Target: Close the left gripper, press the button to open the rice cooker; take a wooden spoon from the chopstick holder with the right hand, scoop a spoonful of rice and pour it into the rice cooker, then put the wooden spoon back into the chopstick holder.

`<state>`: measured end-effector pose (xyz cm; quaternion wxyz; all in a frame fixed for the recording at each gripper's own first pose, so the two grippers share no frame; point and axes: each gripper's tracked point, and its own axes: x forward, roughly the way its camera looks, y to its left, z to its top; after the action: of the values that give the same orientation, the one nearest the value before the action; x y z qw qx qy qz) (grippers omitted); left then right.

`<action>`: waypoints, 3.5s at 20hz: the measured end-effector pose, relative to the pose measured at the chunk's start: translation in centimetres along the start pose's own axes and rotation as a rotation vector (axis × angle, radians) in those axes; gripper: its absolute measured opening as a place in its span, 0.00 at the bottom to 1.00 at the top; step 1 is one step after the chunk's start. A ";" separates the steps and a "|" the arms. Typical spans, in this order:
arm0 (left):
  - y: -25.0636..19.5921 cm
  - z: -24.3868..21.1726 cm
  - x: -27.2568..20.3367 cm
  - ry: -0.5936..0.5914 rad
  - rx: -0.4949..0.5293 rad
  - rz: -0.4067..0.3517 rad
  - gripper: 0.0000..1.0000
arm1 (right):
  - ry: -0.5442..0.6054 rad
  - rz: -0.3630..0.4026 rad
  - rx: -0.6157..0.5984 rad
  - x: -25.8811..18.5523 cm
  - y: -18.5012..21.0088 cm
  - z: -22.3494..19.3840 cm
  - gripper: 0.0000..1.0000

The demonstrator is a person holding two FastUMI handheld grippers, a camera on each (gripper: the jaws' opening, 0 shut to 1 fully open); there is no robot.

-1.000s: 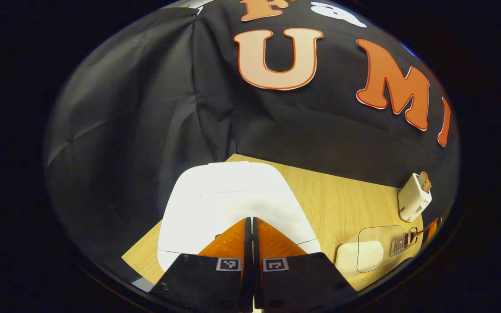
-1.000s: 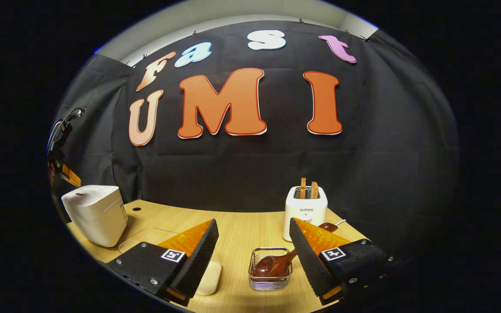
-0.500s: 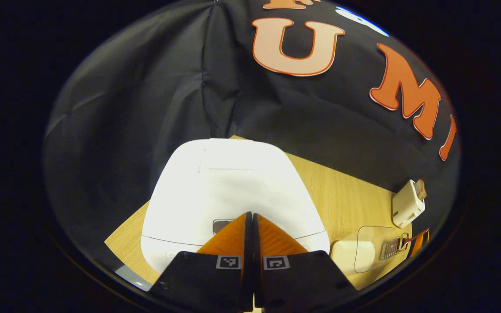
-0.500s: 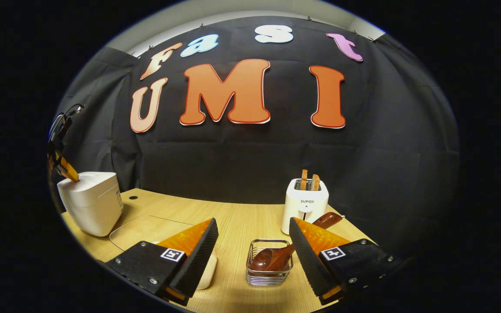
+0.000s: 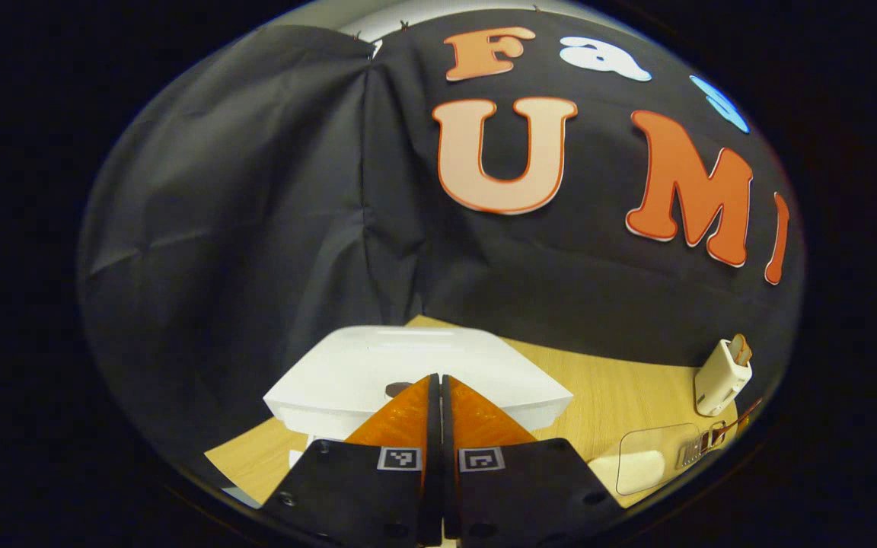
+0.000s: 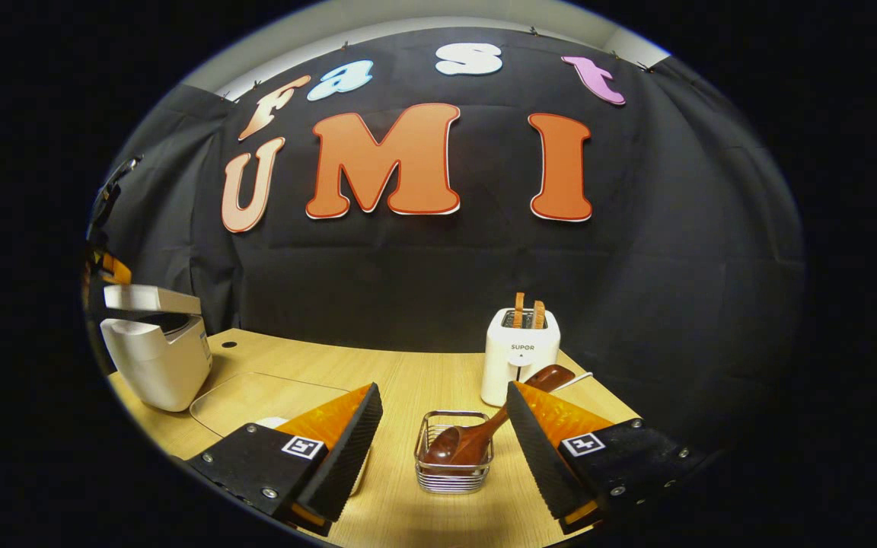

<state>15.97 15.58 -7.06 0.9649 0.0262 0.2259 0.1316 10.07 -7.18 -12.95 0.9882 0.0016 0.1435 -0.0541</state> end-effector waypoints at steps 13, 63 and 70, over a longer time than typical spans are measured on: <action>-3.2 0.8 -2.6 -0.172 0.110 -0.081 0.07 | 0.069 -0.073 0.036 1.2 -2.6 -2.3 0.98; -2.9 -7.5 -4.0 -0.167 0.098 -0.142 0.76 | -0.197 0.127 0.376 1.6 7.5 8.9 0.08; -2.2 -9.0 -3.5 -0.144 0.085 -0.141 0.75 | -0.130 0.230 0.191 2.8 13.5 5.2 0.08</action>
<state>9.47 12.42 -13.83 0.9834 0.0607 0.1628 0.0514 15.63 5.88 -8.95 0.9904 0.1083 0.0722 0.0459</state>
